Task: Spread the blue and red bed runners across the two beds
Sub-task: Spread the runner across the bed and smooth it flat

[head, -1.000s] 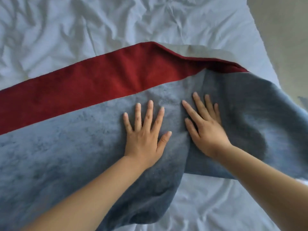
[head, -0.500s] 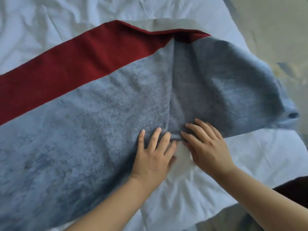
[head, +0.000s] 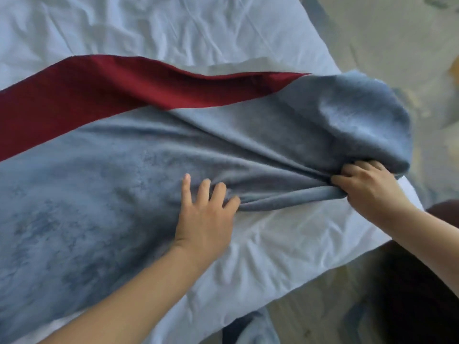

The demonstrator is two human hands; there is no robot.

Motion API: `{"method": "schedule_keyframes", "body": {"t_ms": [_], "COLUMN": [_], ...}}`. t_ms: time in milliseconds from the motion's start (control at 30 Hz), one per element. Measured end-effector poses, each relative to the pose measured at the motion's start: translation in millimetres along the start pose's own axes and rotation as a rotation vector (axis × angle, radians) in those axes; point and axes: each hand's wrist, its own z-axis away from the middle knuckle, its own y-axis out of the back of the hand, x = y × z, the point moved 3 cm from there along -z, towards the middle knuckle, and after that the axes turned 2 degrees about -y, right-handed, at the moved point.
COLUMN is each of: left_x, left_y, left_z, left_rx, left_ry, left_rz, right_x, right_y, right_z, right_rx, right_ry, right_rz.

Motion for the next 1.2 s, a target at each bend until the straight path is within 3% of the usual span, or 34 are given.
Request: {"method": "schedule_keyframes", "body": {"t_ms": [133, 233, 300, 367, 467, 600, 733, 867, 967, 1100, 1200], "left_x": [39.2, 46.8, 46.8, 43.1, 33.5, 23.5, 29.5, 28.5, 30.2, 28.6, 22.1], "left_y": [-8.4, -9.9, -7.9, -0.8, 5.6, -16.1, -0.5, -32.1, -55.3, -57.1, -52.0], "left_z": [10.8, 11.4, 11.7, 15.3, 22.1, 23.5, 22.0, 22.8, 31.5, 31.1, 32.2], "left_rx": [0.093, 0.12, 0.143, 0.189, 0.234, 0.096, 0.237, 0.033, -0.096, -0.083, -0.025], "left_ry": [-0.145, -0.179, -0.178, -0.22, -0.365, -0.304, -0.298, -0.117, -0.174, -0.197, -0.097], "left_rz": [0.045, 0.17, 0.277, 0.395, 0.525, 0.567, 0.674, 0.465, 0.321, 0.278, 0.372], "right_x": [17.3, -8.3, -33.6, -63.4, -90.0, -88.9, -80.4, -76.7, -76.2, -85.8, -108.2], "right_y": [-3.1, -6.1, -5.3, -2.4, -11.3, -27.5, -15.2, -35.3, -50.5, -43.5, -31.0], "right_z": [13.5, 8.9, 8.8, 16.6, 31.1, 31.8, 20.2, 30.4, 39.9, 34.4, 21.5], "right_rx": [-0.026, -0.006, 0.048, 0.065, -0.014, 0.081, 0.179, 0.05, -0.103, -0.194, -0.143], "right_ry": [-0.234, -0.284, -0.179, 0.048, 0.298, 0.315, 0.31, 0.414, 0.463, 0.363, 0.29], "right_rz": [0.124, 0.005, -0.199, -0.357, -0.373, -0.331, -0.526, -0.454, -0.414, -0.462, -0.465]}}
